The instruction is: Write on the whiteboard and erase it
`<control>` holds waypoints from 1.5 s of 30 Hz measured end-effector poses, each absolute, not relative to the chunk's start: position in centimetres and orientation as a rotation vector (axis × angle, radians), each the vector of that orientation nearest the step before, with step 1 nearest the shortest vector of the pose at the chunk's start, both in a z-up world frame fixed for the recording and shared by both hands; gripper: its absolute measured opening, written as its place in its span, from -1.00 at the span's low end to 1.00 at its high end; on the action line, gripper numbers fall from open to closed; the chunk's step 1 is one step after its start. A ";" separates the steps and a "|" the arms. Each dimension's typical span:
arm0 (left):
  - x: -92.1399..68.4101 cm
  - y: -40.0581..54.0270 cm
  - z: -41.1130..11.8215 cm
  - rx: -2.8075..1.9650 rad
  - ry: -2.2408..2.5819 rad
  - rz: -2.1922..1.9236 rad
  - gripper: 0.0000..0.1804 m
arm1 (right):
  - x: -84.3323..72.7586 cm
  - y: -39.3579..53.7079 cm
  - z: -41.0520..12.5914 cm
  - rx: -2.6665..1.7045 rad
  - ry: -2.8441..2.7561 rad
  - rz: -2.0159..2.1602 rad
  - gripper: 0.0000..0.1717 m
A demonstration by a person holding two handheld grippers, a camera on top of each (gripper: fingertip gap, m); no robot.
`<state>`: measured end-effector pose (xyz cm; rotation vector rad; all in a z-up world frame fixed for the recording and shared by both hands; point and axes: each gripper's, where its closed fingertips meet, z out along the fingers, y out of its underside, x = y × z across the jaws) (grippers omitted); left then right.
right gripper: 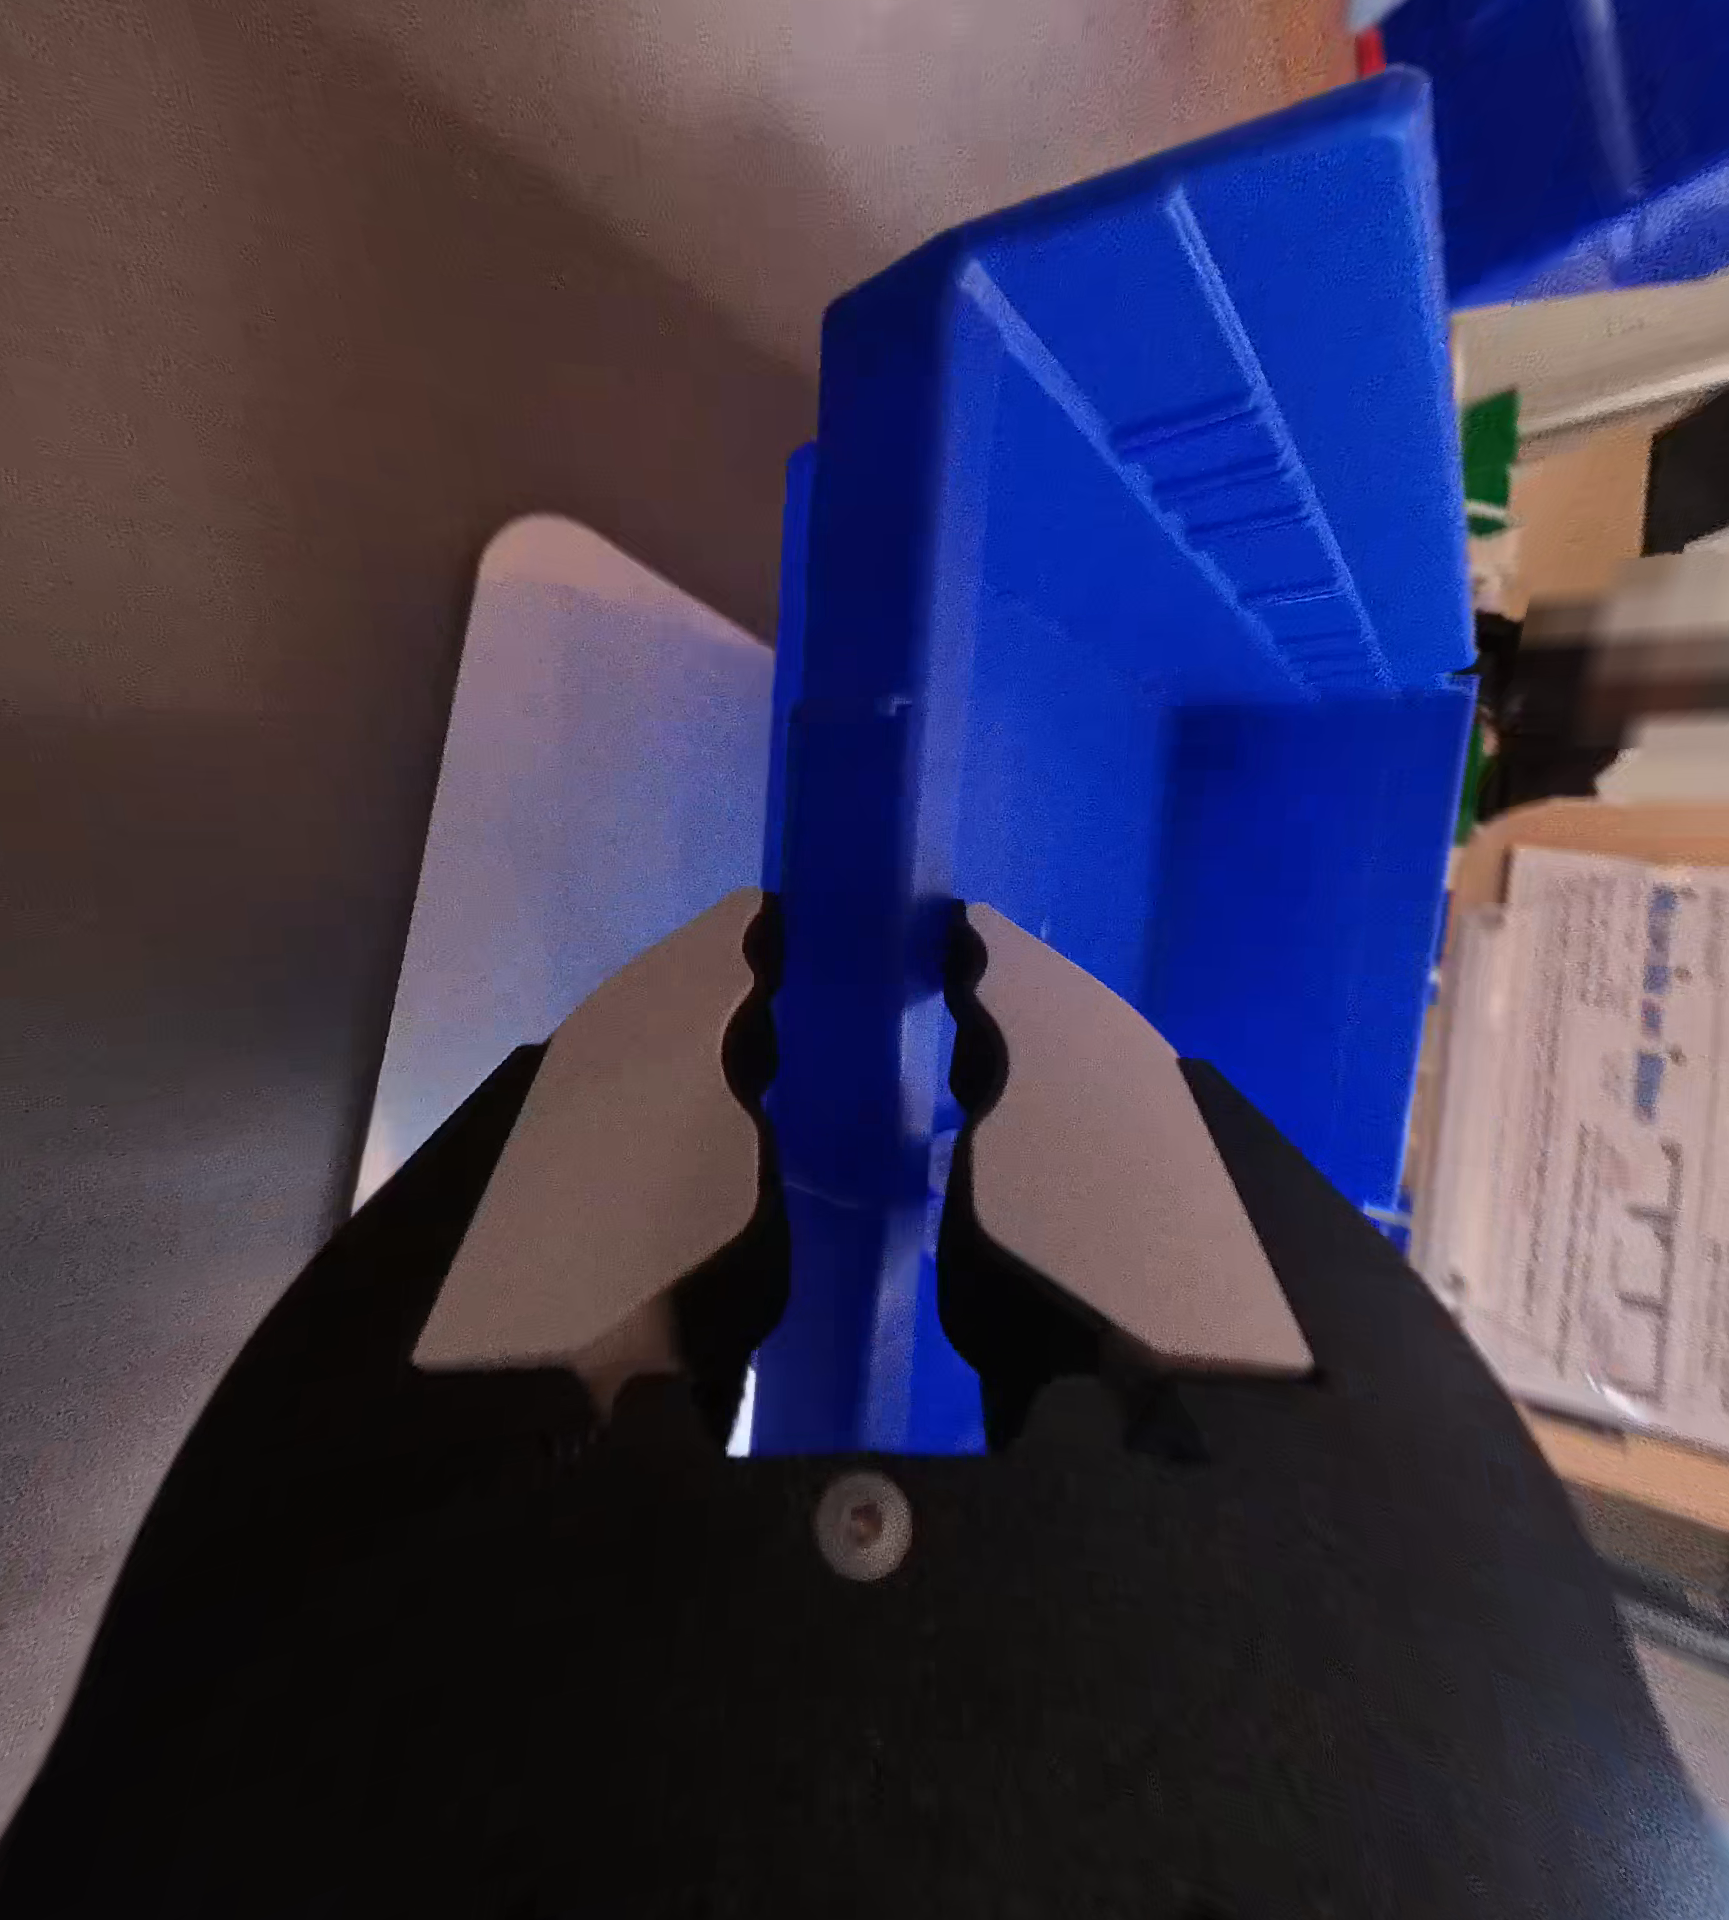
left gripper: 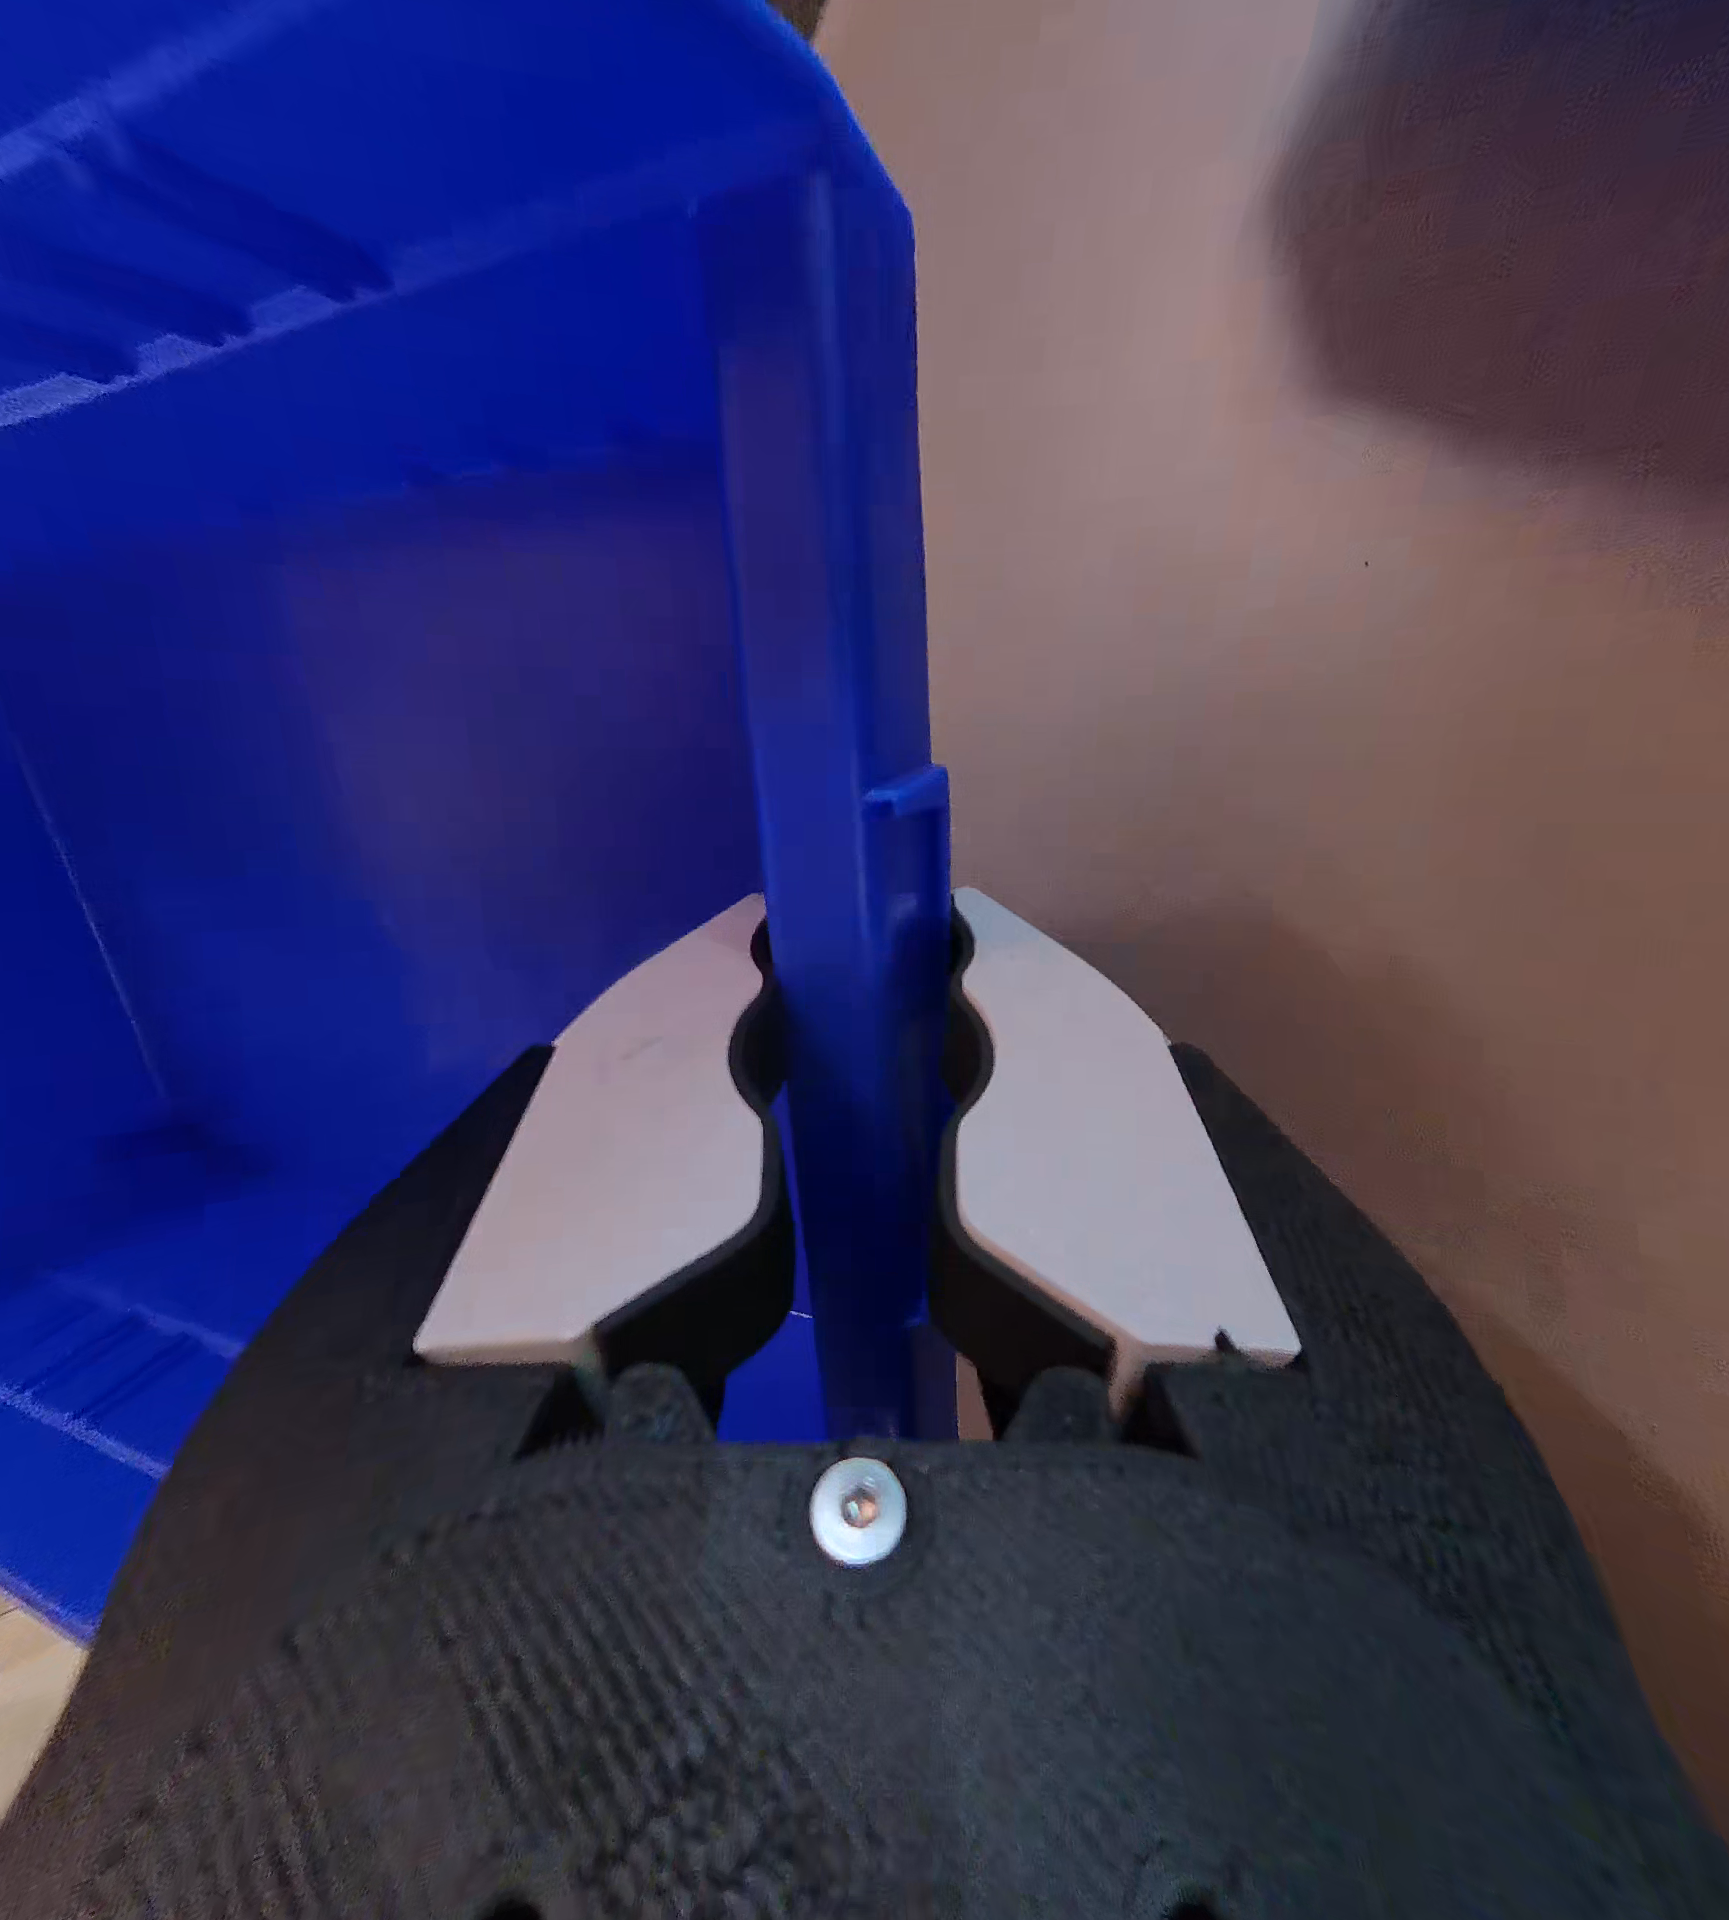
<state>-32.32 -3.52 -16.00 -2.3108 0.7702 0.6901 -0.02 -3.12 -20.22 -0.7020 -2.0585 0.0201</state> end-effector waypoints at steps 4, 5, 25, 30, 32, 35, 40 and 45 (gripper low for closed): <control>-31.1 -5.3 -11.3 -2.248 0.782 0.744 -0.69 | -8.4 -4.5 -23.3 -0.515 -2.152 0.191 -0.64; -30.4 -5.5 -10.2 -2.230 0.795 0.750 -0.69 | -10.7 -4.8 -23.7 -0.490 -2.153 0.245 -0.64; 9.8 14.8 -20.0 -1.837 1.699 0.219 -0.64 | 2.7 -6.1 -20.5 -1.179 -1.725 0.810 -0.38; 18.1 19.1 -21.4 -1.721 1.739 0.248 -0.65 | 5.8 -4.2 -19.9 -1.244 -1.592 0.786 -0.41; 20.1 20.5 -22.3 -1.687 1.743 0.259 -0.65 | 6.2 -3.8 -19.7 -1.257 -1.557 0.799 -0.41; 20.6 21.3 -22.8 -1.716 1.671 0.196 -0.37 | 6.6 -3.5 -19.2 -1.262 -1.539 0.800 -0.40; 16.6 19.4 -16.4 -1.690 1.360 -0.228 -0.38 | 7.4 -1.7 -19.1 -1.305 -1.504 0.738 -0.40; 4.8 16.7 -12.1 -1.684 1.050 -0.303 -0.59 | 8.4 2.1 -17.9 -1.400 -1.370 0.631 -0.38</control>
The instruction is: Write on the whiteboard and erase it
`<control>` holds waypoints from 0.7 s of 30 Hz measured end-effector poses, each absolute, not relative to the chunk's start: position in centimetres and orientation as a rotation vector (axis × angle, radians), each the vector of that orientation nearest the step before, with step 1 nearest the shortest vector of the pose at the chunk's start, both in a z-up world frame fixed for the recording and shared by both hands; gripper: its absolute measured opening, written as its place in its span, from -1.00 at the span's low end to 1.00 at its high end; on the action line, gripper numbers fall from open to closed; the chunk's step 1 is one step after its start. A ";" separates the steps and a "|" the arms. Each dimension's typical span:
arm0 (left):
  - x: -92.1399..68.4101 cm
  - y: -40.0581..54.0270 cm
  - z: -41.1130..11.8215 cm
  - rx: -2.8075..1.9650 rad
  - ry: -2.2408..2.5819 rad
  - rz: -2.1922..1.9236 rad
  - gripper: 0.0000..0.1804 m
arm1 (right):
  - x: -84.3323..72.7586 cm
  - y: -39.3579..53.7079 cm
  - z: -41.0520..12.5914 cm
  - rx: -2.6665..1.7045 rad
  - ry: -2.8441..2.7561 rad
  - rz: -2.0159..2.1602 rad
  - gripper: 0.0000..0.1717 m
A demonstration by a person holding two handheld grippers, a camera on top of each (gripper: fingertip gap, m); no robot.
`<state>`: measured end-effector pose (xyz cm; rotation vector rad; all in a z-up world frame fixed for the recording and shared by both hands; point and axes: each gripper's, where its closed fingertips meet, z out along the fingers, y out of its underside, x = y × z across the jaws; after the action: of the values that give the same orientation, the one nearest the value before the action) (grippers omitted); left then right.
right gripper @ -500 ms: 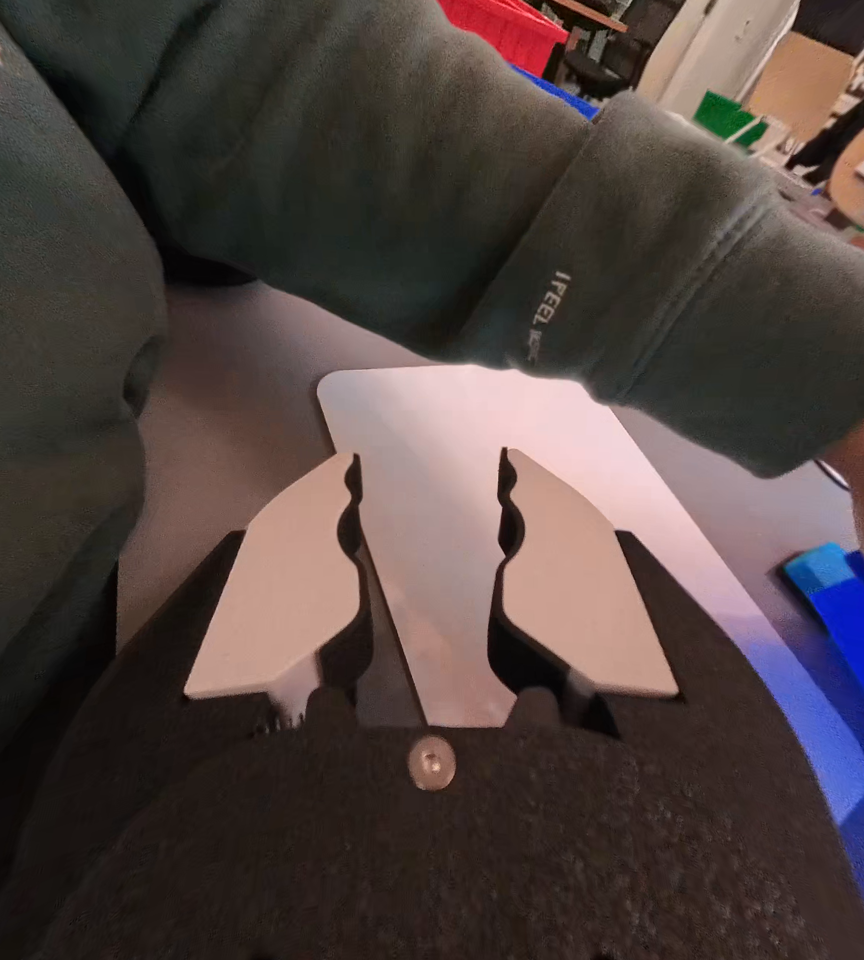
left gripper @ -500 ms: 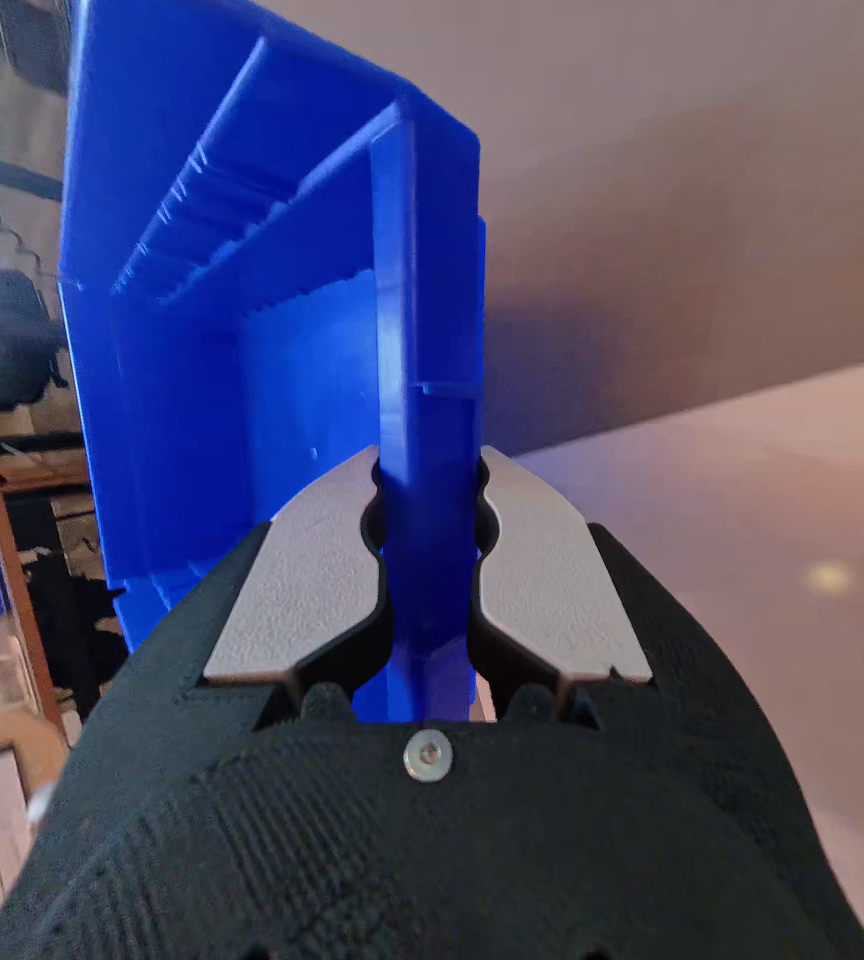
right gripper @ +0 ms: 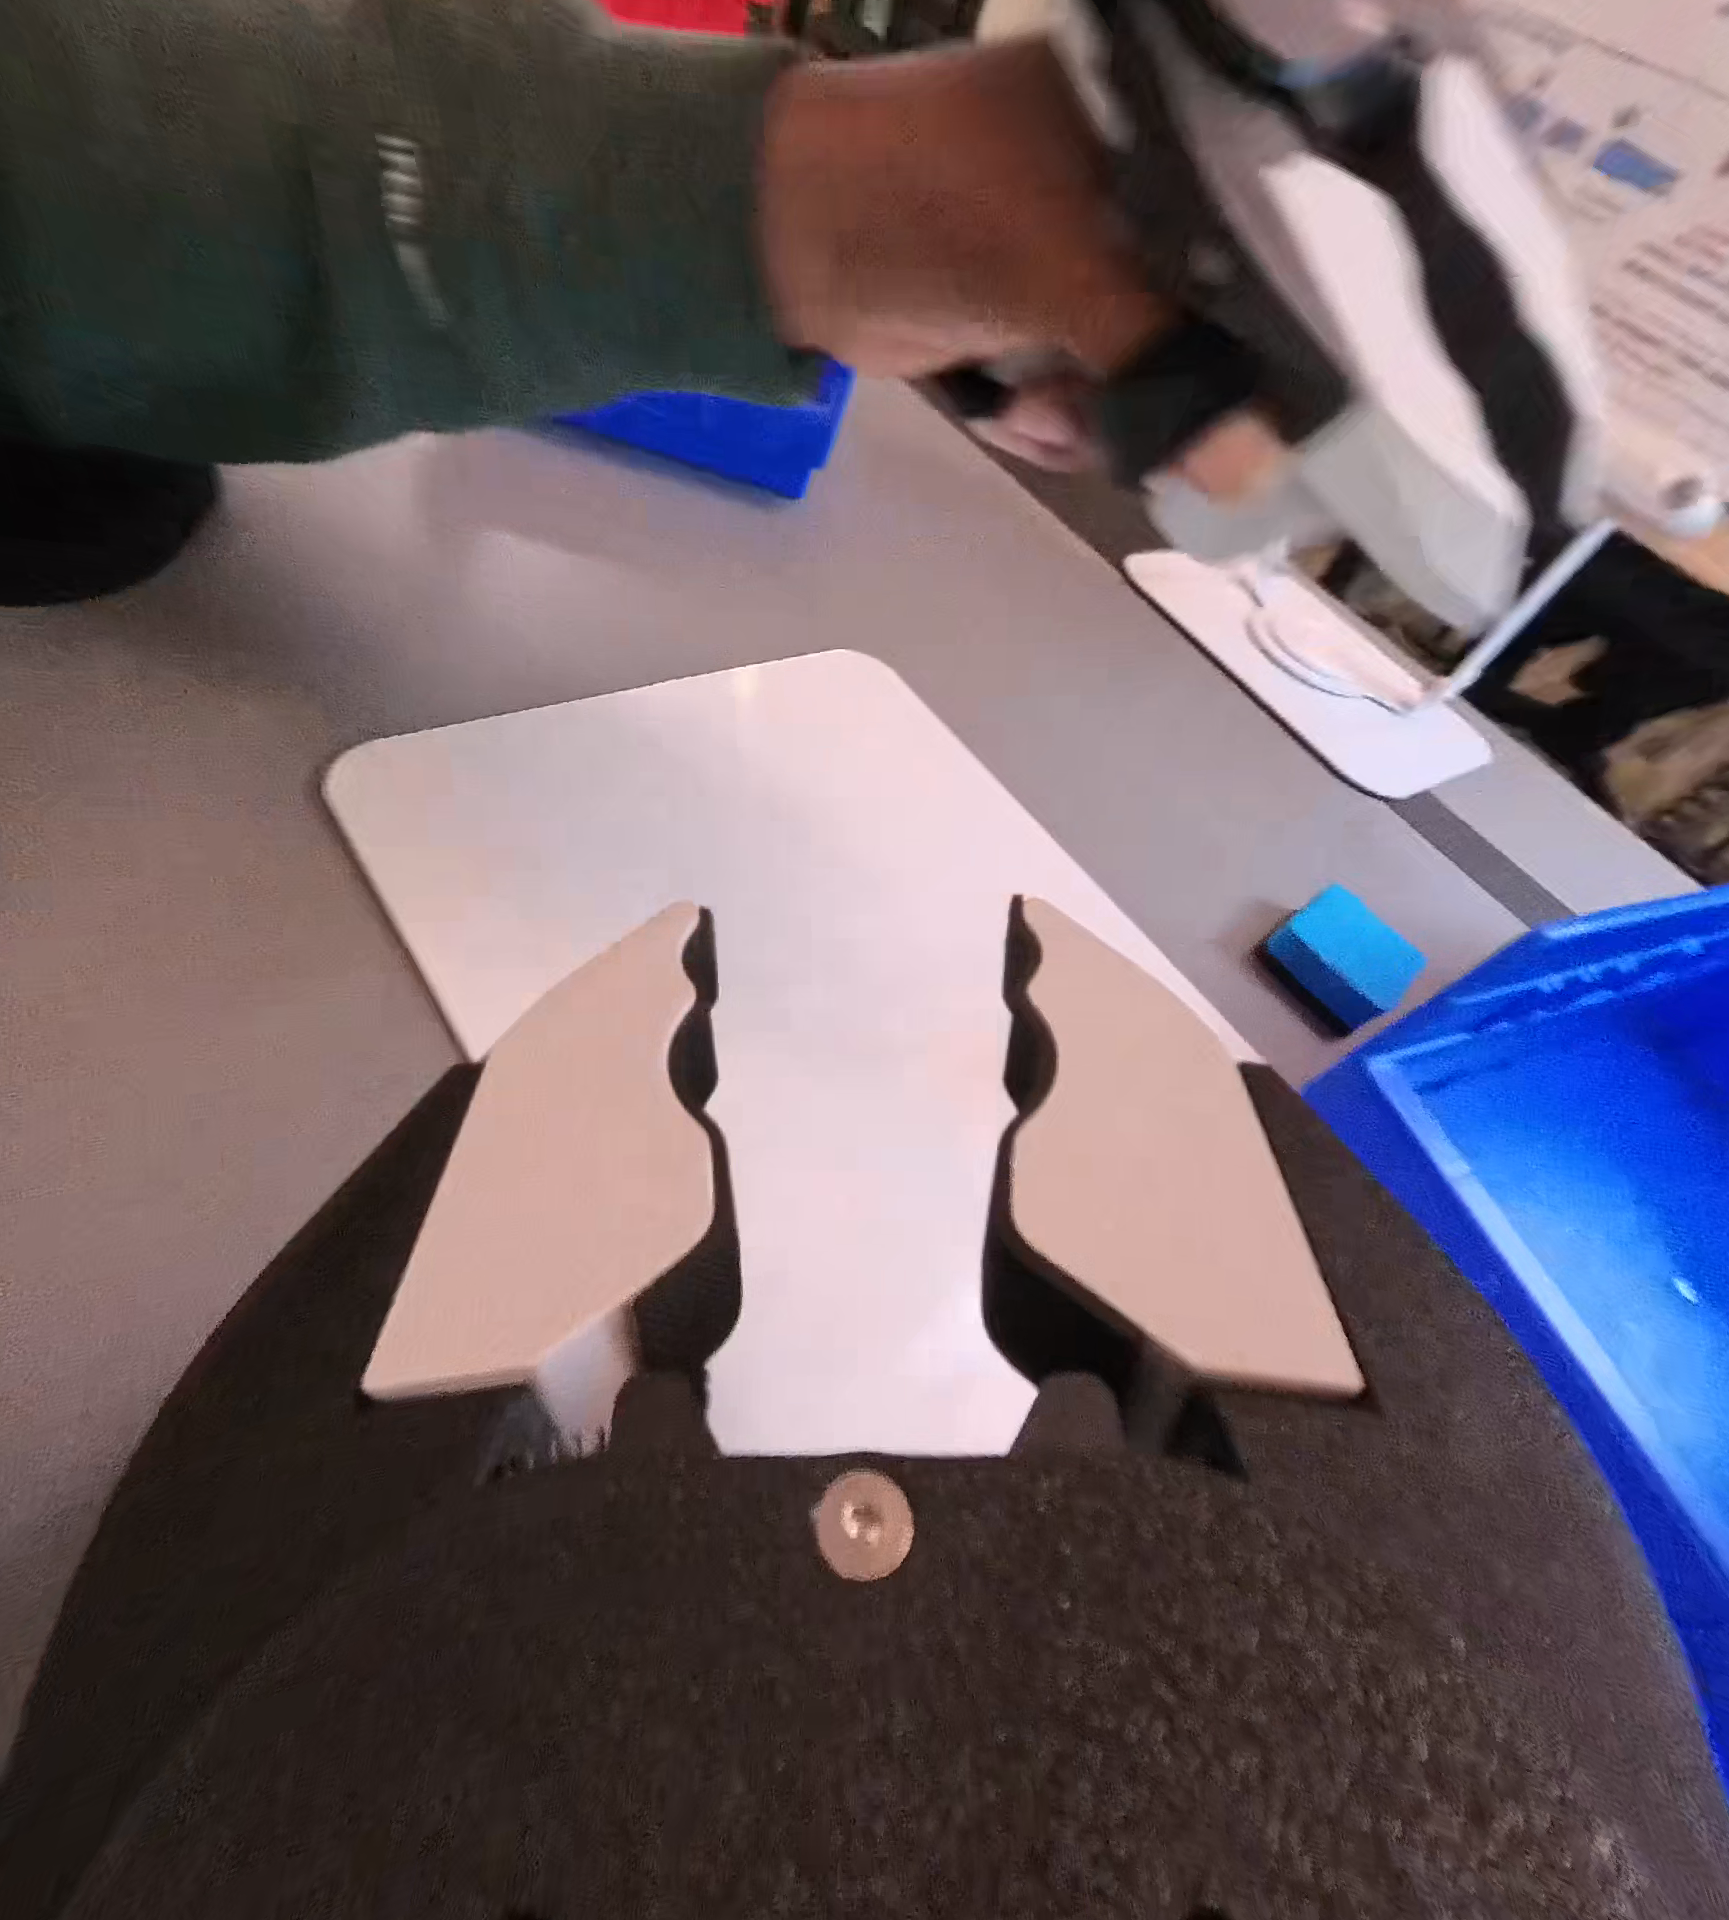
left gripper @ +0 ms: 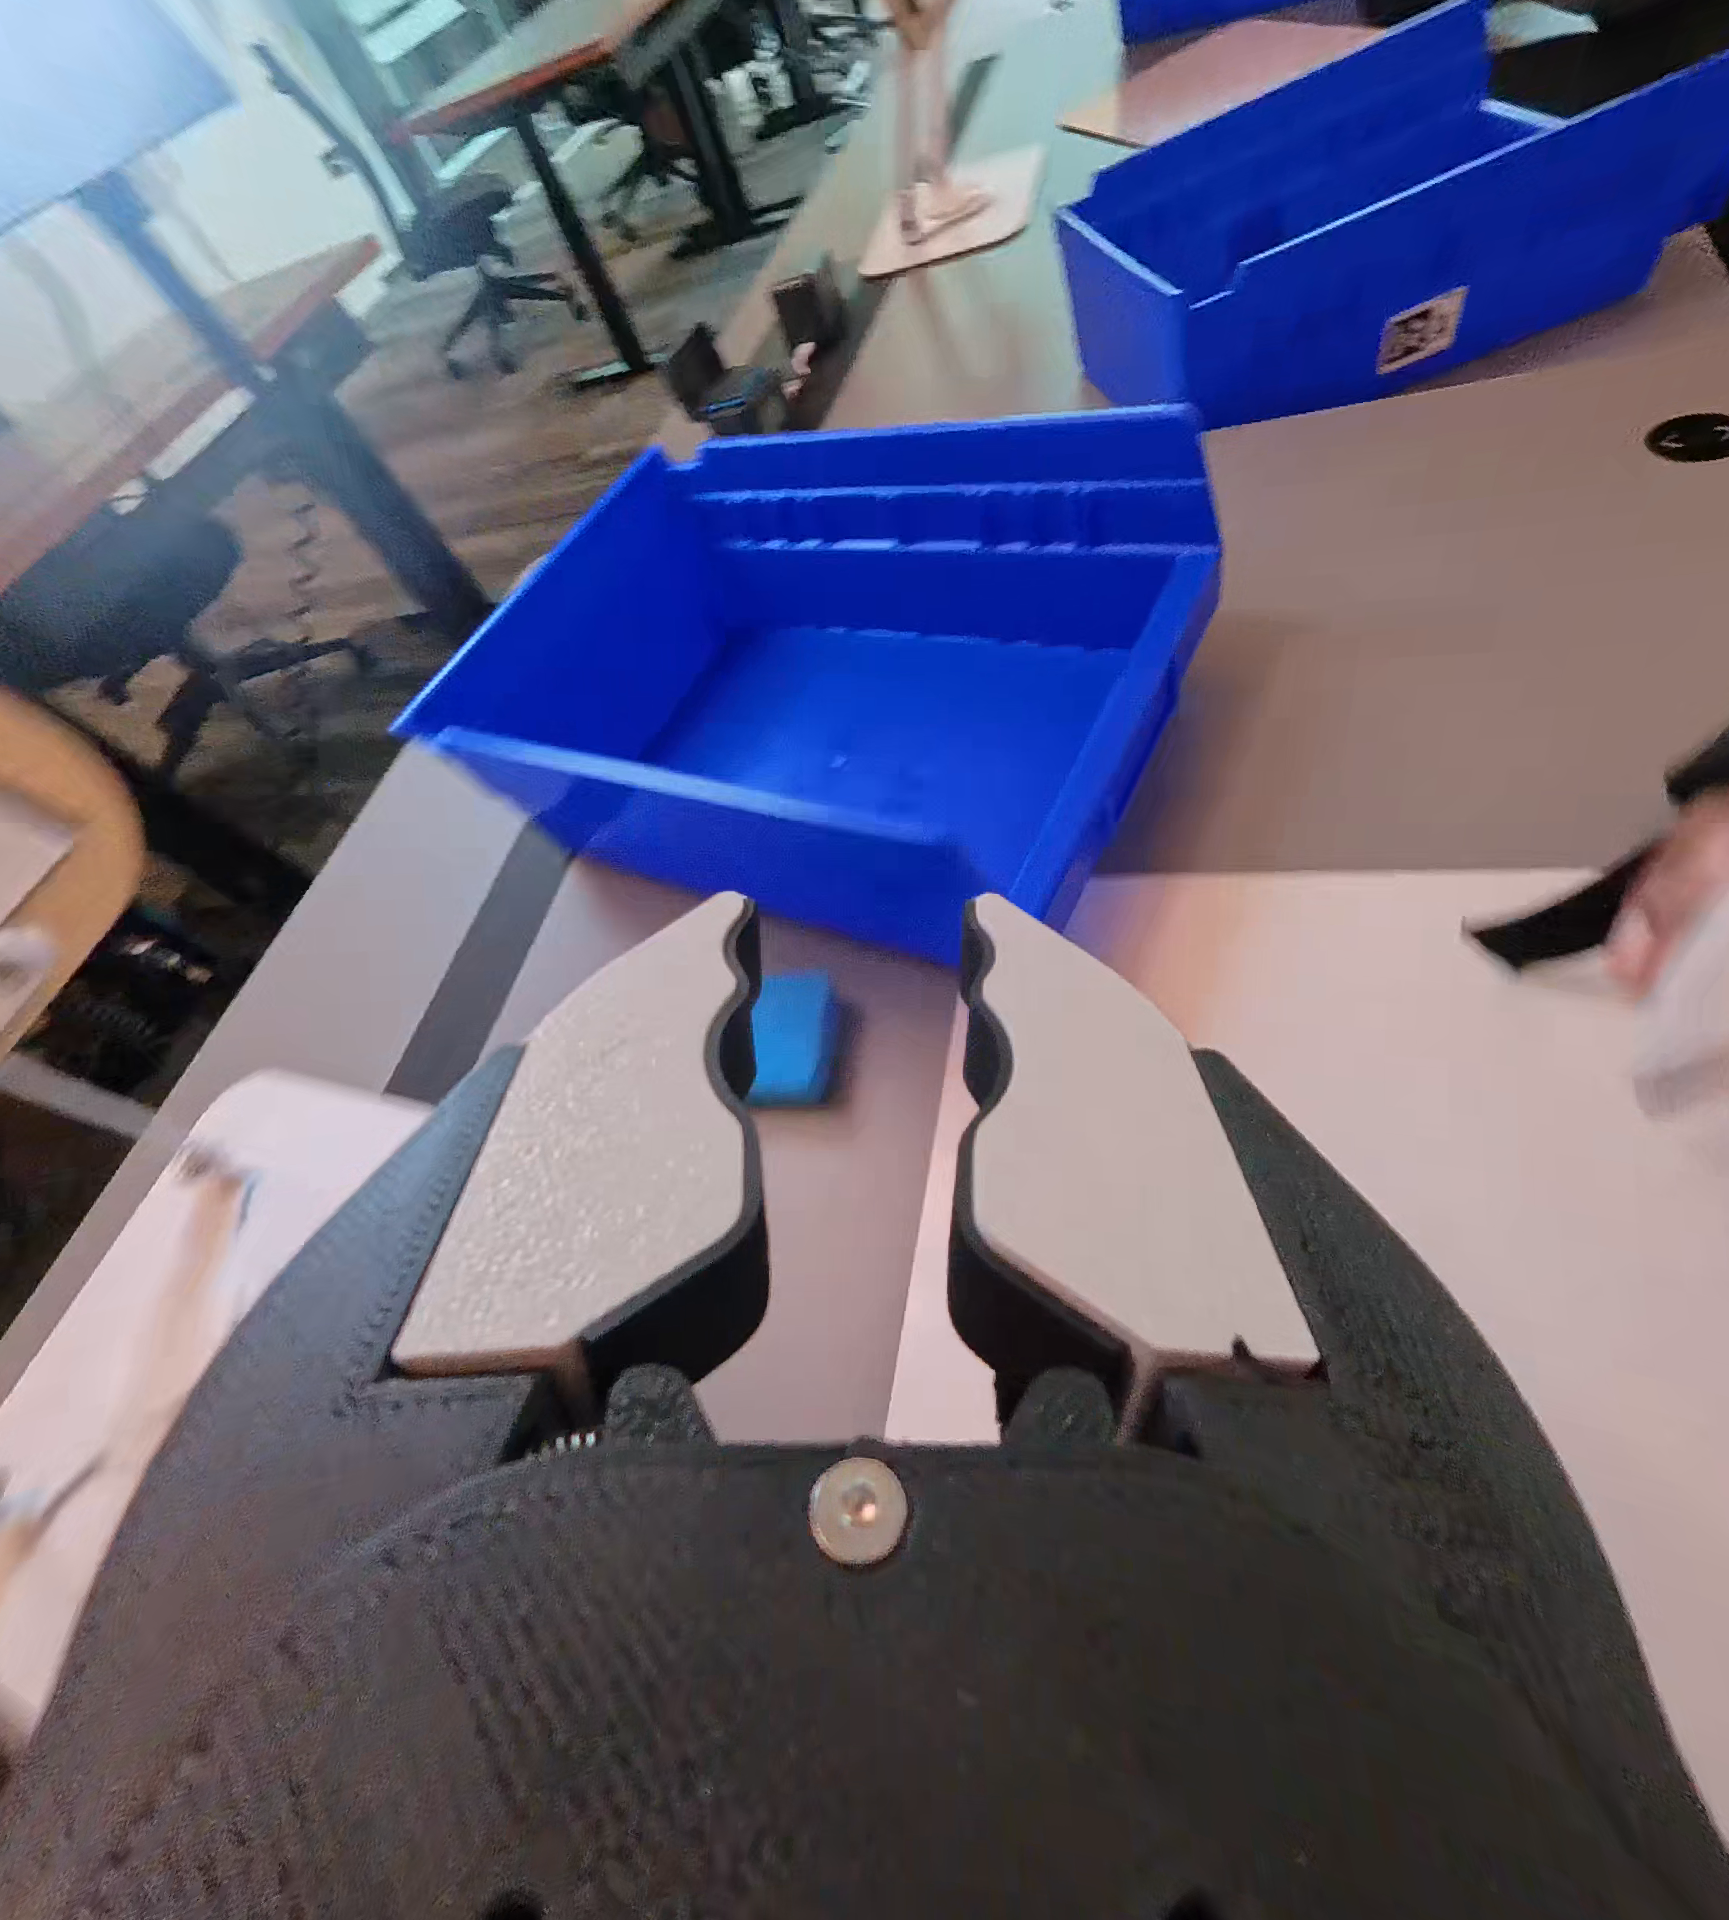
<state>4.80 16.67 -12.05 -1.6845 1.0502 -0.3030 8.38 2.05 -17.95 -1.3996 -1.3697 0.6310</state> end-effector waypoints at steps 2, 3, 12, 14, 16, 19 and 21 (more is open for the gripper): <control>-1.2 14.9 -12.8 -1.751 0.963 -0.221 -0.60 | 9.4 4.8 -17.5 -1.461 -1.291 0.524 -0.36; -4.5 13.9 -14.0 -1.825 0.937 -0.151 -0.58 | 10.2 6.7 -17.5 -1.493 -1.261 0.441 -0.35; -24.9 2.3 -21.1 -2.223 0.762 0.377 -0.48 | 19.7 22.7 -22.8 -1.722 -1.380 -0.408 -0.60; -26.9 1.0 -20.7 -2.224 0.709 0.426 -0.48 | 19.8 24.4 -21.7 -1.720 -1.330 -0.448 -0.64; -28.2 0.3 -19.7 -2.219 0.656 0.420 -0.50 | 18.1 23.9 -20.7 -1.684 -1.333 -0.366 -0.57; -30.8 0.5 -16.9 -2.188 0.556 0.424 -0.61 | 15.2 21.4 -20.1 -1.650 -1.352 -0.185 -0.47; -34.2 0.9 -16.0 -2.256 0.482 0.485 -0.65 | 13.6 19.3 -19.7 -1.646 -1.344 -0.048 -0.41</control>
<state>-34.19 0.85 -16.05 -2.2564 0.4818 0.4851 13.60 19.34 -19.70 -1.6460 -1.3438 -0.0475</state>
